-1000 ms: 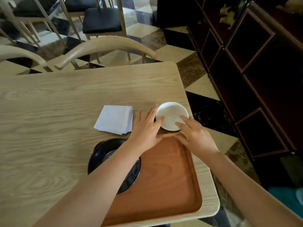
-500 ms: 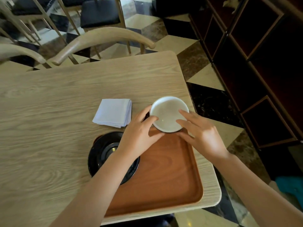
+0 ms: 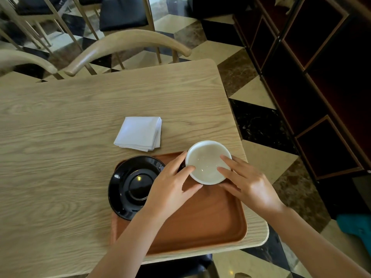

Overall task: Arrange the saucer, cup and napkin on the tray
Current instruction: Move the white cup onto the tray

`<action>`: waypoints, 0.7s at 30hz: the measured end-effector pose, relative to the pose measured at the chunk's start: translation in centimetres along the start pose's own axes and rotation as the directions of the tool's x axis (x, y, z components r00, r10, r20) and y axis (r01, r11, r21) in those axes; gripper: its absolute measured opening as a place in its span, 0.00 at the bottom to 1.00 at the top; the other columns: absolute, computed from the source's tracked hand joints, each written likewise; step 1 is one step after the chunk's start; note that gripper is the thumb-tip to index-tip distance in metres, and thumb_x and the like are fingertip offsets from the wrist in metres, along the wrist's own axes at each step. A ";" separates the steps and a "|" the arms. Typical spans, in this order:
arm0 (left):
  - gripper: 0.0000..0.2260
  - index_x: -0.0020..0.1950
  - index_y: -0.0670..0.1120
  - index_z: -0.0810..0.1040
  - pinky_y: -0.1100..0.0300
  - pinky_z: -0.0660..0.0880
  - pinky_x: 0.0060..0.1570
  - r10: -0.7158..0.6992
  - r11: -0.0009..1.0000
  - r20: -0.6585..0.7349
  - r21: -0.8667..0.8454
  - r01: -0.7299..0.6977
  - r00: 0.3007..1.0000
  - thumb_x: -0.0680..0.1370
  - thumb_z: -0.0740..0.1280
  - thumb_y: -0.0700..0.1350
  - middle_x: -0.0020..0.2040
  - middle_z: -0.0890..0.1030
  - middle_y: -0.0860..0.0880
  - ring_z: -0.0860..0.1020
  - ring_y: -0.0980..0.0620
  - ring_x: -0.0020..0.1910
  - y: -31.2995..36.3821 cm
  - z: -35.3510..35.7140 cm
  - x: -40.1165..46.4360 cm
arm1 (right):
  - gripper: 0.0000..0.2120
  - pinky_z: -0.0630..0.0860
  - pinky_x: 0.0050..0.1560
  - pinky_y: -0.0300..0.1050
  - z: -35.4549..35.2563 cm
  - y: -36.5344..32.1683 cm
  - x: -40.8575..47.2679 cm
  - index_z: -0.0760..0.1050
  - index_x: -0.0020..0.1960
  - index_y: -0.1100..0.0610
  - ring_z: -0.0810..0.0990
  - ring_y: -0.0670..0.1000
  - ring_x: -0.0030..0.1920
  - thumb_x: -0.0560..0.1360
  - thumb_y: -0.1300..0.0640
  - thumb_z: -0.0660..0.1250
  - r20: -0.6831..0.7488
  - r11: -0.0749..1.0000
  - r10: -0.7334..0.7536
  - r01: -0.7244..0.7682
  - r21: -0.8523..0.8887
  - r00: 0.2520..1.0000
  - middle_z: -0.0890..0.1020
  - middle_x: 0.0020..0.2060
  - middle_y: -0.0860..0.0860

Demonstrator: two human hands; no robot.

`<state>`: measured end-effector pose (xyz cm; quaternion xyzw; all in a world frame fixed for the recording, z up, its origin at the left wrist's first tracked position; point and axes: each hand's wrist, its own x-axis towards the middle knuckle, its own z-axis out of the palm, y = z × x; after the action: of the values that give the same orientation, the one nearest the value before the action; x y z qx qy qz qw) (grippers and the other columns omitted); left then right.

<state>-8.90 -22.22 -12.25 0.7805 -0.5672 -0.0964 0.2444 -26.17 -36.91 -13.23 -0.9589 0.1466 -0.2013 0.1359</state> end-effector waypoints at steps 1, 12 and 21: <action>0.16 0.49 0.44 0.80 0.54 0.78 0.50 0.001 1.000 -0.004 0.007 -0.001 1.000 0.70 0.68 0.55 0.65 0.75 0.43 0.78 0.45 0.58 0.0 0.0 0.1 | 0.17 0.80 0.45 0.48 0.0 0.1 0.1 0.81 0.52 0.59 0.80 0.58 0.57 0.73 0.49 0.62 0.001 1.000 -0.002 0.002 -0.009 1.000 0.80 0.58 0.58; 0.15 0.49 0.43 0.79 0.55 0.79 0.45 0.040 0.998 -0.028 0.055 -0.038 0.999 0.71 0.69 0.53 0.65 0.74 0.44 0.78 0.45 0.55 0.0 0.0 0.9 | 0.14 0.81 0.44 0.50 -0.6 0.6 1.0 0.81 0.51 0.60 0.81 0.59 0.55 0.69 0.54 0.72 0.055 0.999 0.001 0.001 -0.045 0.998 0.81 0.57 0.58; 0.19 0.62 0.44 0.74 0.50 0.77 0.54 0.117 0.988 0.085 0.094 -0.125 0.990 0.73 0.68 0.49 0.68 0.71 0.42 0.76 0.44 0.57 -0.6 -1.3 0.8 | 0.16 0.66 0.62 0.67 -2.3 -0.4 1.5 0.80 0.51 0.58 0.80 0.56 0.54 0.68 0.49 0.70 0.057 0.984 0.014 -0.003 -0.180 0.998 0.83 0.53 0.55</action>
<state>-7.53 -22.47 -11.29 0.7515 -0.6268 -0.0839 0.1880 -25.71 -37.54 -10.56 -0.9721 0.1644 -0.1585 0.0539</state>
